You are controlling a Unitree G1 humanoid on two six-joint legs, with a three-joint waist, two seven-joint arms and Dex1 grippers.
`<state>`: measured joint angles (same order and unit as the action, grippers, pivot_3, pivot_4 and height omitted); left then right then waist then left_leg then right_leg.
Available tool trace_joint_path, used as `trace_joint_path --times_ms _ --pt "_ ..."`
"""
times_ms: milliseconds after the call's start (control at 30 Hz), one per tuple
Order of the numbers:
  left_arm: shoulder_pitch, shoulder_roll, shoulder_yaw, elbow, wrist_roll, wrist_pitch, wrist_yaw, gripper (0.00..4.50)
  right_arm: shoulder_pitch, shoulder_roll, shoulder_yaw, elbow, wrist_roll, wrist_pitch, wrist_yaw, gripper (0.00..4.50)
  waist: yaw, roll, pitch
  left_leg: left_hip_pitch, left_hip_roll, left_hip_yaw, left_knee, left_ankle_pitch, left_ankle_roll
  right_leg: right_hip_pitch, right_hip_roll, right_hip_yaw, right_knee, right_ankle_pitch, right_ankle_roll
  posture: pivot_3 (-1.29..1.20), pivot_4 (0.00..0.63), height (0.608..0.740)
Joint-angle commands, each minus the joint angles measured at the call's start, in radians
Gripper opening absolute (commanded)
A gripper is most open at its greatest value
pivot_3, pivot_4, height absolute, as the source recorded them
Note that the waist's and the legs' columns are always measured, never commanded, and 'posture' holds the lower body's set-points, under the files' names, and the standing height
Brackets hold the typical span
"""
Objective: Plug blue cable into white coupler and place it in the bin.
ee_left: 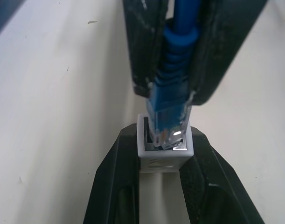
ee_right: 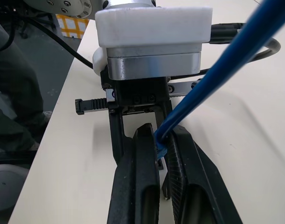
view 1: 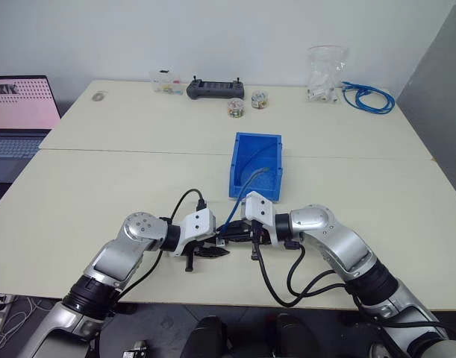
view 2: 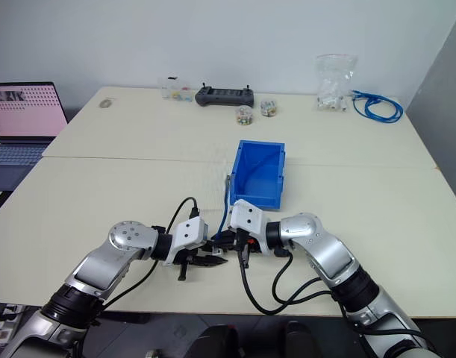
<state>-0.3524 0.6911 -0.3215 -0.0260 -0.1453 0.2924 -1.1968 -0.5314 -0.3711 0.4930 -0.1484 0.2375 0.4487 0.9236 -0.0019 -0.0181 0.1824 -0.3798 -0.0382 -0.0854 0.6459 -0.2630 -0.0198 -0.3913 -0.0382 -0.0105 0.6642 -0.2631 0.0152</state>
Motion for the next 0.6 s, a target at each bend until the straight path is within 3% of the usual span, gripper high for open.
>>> trace_joint_path --times_ms 33,600 --pt "0.017 -0.013 -0.058 0.022 0.051 0.02 0.009 0.79 -0.018 -0.006 0.004 -0.003 -0.021 0.0 0.022 0.0 0.0 0.0 0.0 0.0 0.0 0.0 0.0 0.0 0.0 0.0 0.0 0.0 0.0 0.0 0.0 0.0 0.15 0.74" --pt "0.0 -0.067 -0.052 0.011 0.085 0.092 0.085 0.79 -0.038 -0.026 0.053 -0.08 -0.1 0.179 0.014 0.0 0.001 0.009 -0.016 0.003 -0.001 -0.001 0.0 0.0 0.0 0.003 0.0 0.0 -0.001 -0.001 0.002 0.0 0.15 0.74"
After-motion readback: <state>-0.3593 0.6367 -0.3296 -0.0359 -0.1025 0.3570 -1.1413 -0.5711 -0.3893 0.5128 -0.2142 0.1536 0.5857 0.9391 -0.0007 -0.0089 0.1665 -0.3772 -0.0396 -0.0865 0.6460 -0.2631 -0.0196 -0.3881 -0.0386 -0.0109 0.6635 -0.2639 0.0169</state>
